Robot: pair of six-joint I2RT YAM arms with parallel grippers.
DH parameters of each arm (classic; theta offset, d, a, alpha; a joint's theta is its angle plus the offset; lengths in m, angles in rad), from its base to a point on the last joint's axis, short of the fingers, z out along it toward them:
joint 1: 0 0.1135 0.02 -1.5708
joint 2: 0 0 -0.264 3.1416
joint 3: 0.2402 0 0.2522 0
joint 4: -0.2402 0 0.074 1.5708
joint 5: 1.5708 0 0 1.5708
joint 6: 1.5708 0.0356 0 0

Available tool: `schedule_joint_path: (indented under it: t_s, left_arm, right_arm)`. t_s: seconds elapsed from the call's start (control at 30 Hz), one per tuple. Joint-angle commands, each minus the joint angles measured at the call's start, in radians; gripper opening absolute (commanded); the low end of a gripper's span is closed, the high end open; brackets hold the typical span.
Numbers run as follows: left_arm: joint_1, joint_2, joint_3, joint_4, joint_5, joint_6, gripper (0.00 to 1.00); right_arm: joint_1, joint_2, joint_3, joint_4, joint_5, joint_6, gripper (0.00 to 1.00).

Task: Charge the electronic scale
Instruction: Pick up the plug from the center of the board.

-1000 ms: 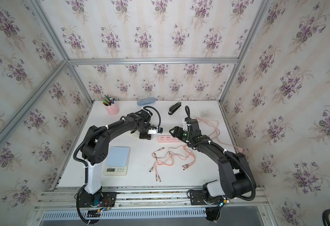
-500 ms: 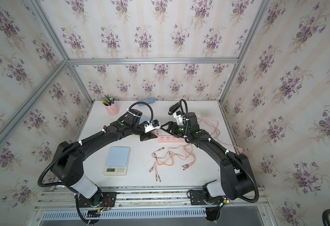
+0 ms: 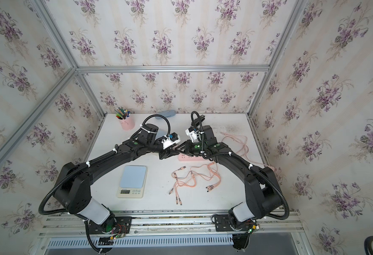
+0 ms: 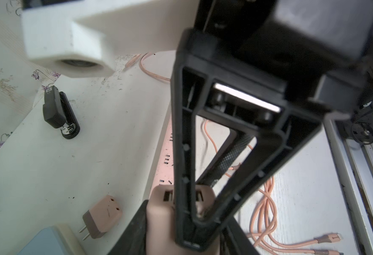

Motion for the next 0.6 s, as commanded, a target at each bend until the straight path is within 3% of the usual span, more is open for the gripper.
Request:
schedule_joint_path:
  t_s: [0.0, 0.07, 0.23, 0.43, 0.57]
  left_arm:
    - [0.0, -0.024, -0.012, 0.062, 0.032, -0.018, 0.39]
    - [0.0, -0.041, -0.025, 0.064, 0.008, -0.026, 0.53]
    - [0.002, -0.083, -0.042, 0.063, -0.031, -0.098, 0.97]
    - [0.001, -0.166, -0.098, 0.064, -0.108, -0.309, 0.99]
    - [0.006, -0.213, -0.142, 0.066, -0.28, -0.615, 0.99]
  right_arm:
    - [0.005, 0.009, 0.026, -0.062, 0.013, -0.114, 0.06]
    - [0.006, 0.013, 0.055, -0.105, 0.02, -0.174, 0.0]
    - [0.005, 0.012, 0.151, -0.226, 0.1, -0.386, 0.0]
    - [0.006, 0.034, 0.311, -0.42, 0.283, -0.832, 0.0]
    - [0.024, 0.085, 0.375, -0.589, 0.369, -1.189, 0.0]
